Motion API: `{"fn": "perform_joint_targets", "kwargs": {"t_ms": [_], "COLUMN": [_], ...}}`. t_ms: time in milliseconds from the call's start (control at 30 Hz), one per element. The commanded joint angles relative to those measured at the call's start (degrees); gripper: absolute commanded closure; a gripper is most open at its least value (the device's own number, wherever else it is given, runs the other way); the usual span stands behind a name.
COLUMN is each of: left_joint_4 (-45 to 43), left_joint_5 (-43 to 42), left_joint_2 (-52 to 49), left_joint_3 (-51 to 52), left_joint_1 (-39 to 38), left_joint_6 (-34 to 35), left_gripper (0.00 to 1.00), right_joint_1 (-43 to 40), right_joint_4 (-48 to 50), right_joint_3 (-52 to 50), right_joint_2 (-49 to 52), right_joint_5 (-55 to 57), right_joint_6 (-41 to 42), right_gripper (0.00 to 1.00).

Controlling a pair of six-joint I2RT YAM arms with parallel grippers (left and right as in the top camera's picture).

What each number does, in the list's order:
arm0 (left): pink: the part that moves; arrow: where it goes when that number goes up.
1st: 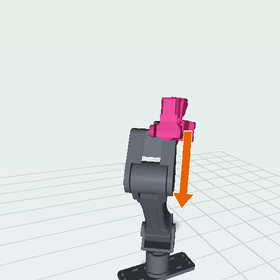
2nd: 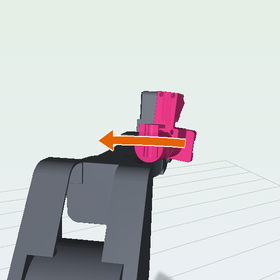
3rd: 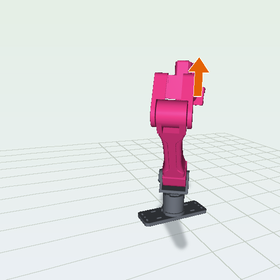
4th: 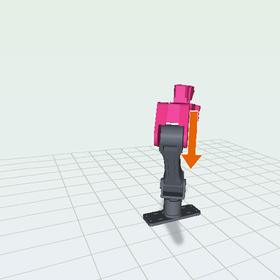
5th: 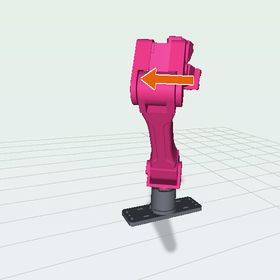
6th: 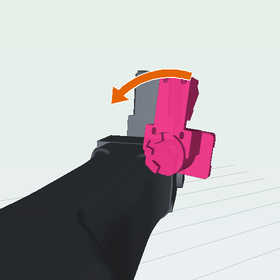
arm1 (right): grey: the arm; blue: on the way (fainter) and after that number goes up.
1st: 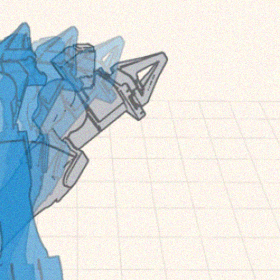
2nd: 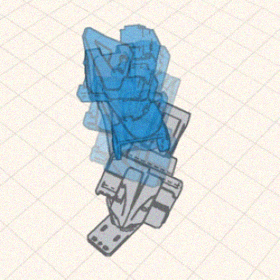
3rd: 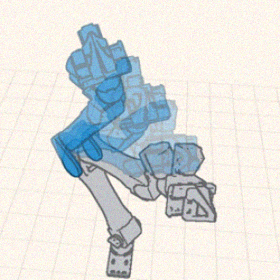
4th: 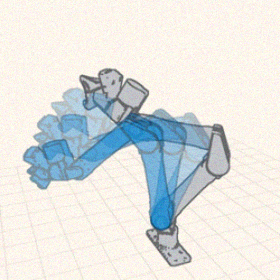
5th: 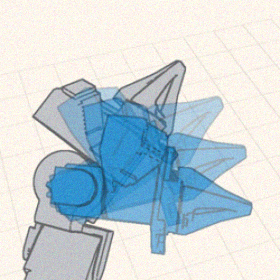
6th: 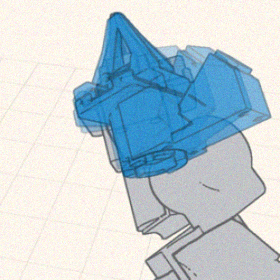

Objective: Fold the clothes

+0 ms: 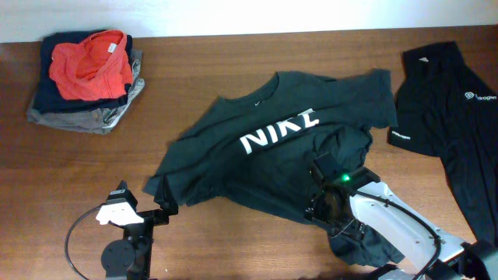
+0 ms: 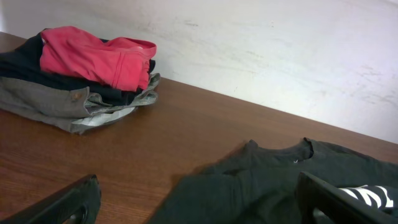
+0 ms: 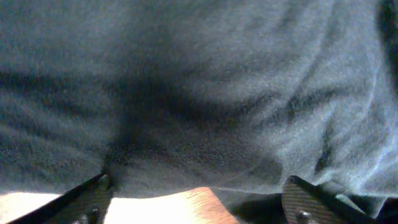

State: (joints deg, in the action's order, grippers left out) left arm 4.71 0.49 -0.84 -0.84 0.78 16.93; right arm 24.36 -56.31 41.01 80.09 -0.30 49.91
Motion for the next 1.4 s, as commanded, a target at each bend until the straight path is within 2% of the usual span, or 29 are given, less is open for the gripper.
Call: {"fn": "perform_joint_targets", "kwargs": {"t_ms": [0,233,367,433,567,700,767,800,967,1100,1233,1367], "left_joint_4": [0.07,0.07,0.07,0.07,0.07,0.07,0.07,0.07,0.07,0.07,0.04,-0.11], "left_joint_5": [0.22,0.22,0.22,0.22,0.22,0.22,0.22,0.22,0.2,0.15,-0.96,-2.86], "left_joint_2": [0.39,0.39,0.39,0.39,0.39,0.39,0.39,0.39,0.39,0.39,0.39,0.39], "left_joint_3": [0.33,0.33,0.33,0.33,0.33,0.33,0.33,0.33,0.33,0.33,0.31,0.31], "left_joint_1": [0.26,0.26,0.26,0.26,0.26,0.26,0.26,0.26,0.26,0.26,0.24,0.24], "left_joint_6": [-0.72,-0.72,-0.72,-0.72,-0.72,-0.72,-0.72,-0.72,-0.72,-0.7,-0.68,-0.66], "left_gripper": [0.0,0.01,0.01,0.01,0.01,0.01,0.01,0.01,0.01,0.01,0.01,0.01], "right_joint_1": [-0.07,-0.07,-0.07,-0.07,-0.07,-0.09,-0.09,-0.07,-0.09,-1.31,-5.38,-10.47], "right_joint_4": [-0.17,2.84,6.6,8.13,11.54,14.93,16.7,17.59,24.41,28.26,26.05,18.75], "right_joint_3": [-0.35,-0.35,-0.35,-0.35,-0.31,-0.2,-0.2,-0.2,0.17,5.38,15.67,27.89], "right_joint_2": [0.33,2.12,4.92,6.23,8.31,8.7,8.74,8.79,8.79,9.22,12.22,18.23], "right_joint_5": [0.96,0.22,-3.85,-4.83,-4.96,-7.15,-8.52,-8.79,-9.22,-8.92,-8.96,-8.04], "right_joint_6": [-3.78,-6.12,-9.88,-10.71,-10.73,-13.4,-14.14,-14.16,-16.48,-20.37,-24.2,-29.16], "right_gripper": [0.17,0.17,0.16,0.2,0.43,0.74,0.92,0.96,0.96,0.96,0.95,0.94]}}
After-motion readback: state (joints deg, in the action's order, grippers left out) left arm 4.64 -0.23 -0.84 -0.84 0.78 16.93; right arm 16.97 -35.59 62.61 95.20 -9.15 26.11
